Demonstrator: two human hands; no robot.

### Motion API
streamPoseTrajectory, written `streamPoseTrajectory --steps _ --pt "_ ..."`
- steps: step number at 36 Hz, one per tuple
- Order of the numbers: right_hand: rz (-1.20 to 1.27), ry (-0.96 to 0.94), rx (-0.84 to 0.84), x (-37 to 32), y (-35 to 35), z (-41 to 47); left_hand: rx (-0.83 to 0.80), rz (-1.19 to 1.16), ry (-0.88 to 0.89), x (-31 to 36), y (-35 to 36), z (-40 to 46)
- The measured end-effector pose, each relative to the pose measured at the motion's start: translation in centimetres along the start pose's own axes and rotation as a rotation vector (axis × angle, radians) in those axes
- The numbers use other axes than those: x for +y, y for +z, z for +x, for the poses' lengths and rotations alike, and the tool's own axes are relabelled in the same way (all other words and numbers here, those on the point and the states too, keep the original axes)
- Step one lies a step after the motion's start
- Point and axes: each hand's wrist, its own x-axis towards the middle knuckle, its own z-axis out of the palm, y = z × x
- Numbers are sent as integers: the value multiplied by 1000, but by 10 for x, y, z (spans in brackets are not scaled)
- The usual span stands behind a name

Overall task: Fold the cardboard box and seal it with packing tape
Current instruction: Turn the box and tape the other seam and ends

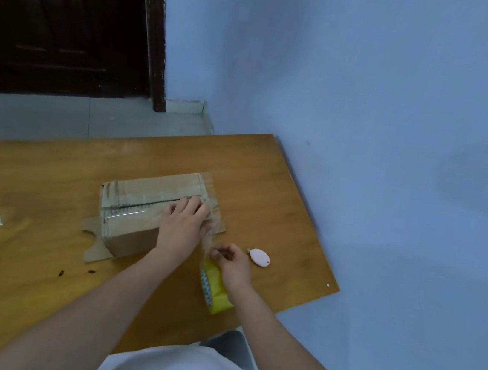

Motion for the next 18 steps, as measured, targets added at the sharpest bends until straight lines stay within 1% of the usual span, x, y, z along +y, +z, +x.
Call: streamPoseTrajectory --steps 5,10,14,18 --pt "-9 -11 29 -1 4 -3 63 92 43 -1 3 0" --pt "5 -9 38 5 1 -9 184 156 84 -3 3 3" --pt "30 -1 50 6 -6 -11 175 209 128 -6 5 3" --pt "47 6 57 1 -5 -9 126 198 124 -6 7 2"
